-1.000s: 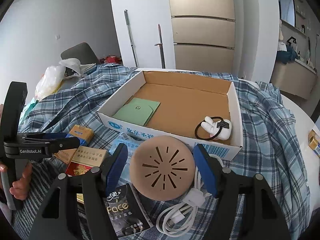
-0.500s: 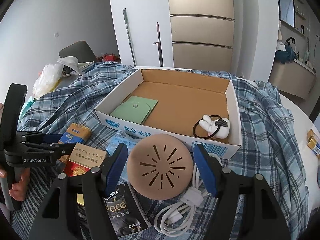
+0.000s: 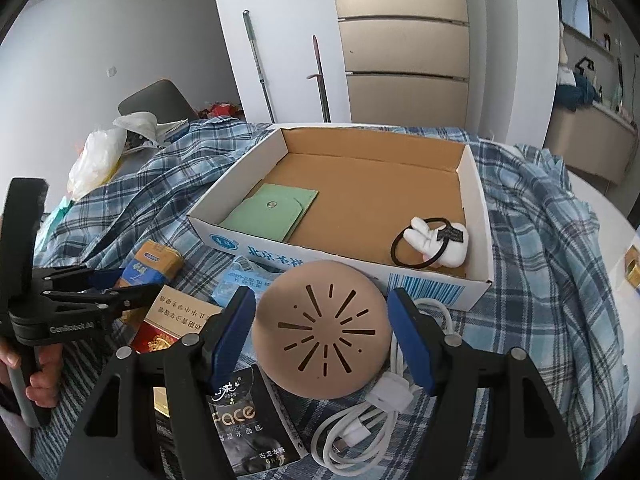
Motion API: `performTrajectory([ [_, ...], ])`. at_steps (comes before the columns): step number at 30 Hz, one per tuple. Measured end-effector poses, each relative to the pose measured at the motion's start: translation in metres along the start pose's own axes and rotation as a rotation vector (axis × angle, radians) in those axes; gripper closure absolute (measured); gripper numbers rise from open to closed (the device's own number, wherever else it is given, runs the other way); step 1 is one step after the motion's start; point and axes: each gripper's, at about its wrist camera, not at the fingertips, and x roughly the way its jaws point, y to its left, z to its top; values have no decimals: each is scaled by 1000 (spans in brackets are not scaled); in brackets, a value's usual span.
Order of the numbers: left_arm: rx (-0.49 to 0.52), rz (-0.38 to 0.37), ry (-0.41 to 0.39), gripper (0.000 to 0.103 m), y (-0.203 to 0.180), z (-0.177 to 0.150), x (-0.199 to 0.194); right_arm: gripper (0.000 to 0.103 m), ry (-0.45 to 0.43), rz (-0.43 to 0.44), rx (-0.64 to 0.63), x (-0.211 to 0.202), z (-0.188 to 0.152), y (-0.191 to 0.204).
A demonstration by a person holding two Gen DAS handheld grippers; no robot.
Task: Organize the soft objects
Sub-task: 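Grasp the blue-gold Liqun cigarette pack with the left gripper, then grasp the tan vented disc with the right gripper while the left gripper holds the pack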
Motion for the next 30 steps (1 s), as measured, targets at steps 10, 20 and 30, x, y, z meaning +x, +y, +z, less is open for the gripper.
performTrajectory([
  [10, 127, -90, -245, 49, -22, -8, -48, 19, 77, 21, 5, 16, -3, -1],
  [20, 248, -128, -366, 49, -45, -17, -70, 27, 114, 28, 7, 25, -6, 0],
  [30, 241, -133, -370, 49, -43, -19, -71, 60, 37, 20, -125, 9, -9, 24],
])
